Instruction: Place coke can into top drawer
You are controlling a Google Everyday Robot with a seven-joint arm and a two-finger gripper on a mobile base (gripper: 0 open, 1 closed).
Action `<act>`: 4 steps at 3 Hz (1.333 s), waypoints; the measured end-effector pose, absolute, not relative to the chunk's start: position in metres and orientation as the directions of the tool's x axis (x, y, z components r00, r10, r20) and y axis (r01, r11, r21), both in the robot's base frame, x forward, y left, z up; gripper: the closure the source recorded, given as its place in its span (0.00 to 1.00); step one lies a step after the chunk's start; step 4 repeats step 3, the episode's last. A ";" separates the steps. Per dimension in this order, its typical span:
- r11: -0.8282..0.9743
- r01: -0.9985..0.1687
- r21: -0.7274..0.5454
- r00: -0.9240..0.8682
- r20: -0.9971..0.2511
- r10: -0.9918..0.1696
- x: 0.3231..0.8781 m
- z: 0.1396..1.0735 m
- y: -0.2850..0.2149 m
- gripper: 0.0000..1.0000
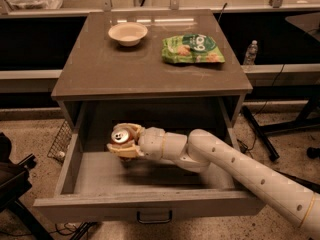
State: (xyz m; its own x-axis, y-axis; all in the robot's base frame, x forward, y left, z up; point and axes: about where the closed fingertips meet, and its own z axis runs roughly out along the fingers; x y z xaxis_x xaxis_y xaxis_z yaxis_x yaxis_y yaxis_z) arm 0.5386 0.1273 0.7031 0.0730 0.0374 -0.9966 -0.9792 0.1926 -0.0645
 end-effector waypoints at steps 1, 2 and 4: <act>0.189 -0.980 -0.065 0.073 -0.997 0.038 0.538 0.704 0.129 0.12; 0.186 -0.980 -0.065 0.074 -0.996 0.039 0.537 0.704 0.131 0.00; 0.186 -0.980 -0.065 0.074 -0.996 0.039 0.537 0.704 0.131 0.00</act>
Offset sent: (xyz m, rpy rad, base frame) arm -0.0008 0.0017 0.0006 0.0006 -0.0006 0.0035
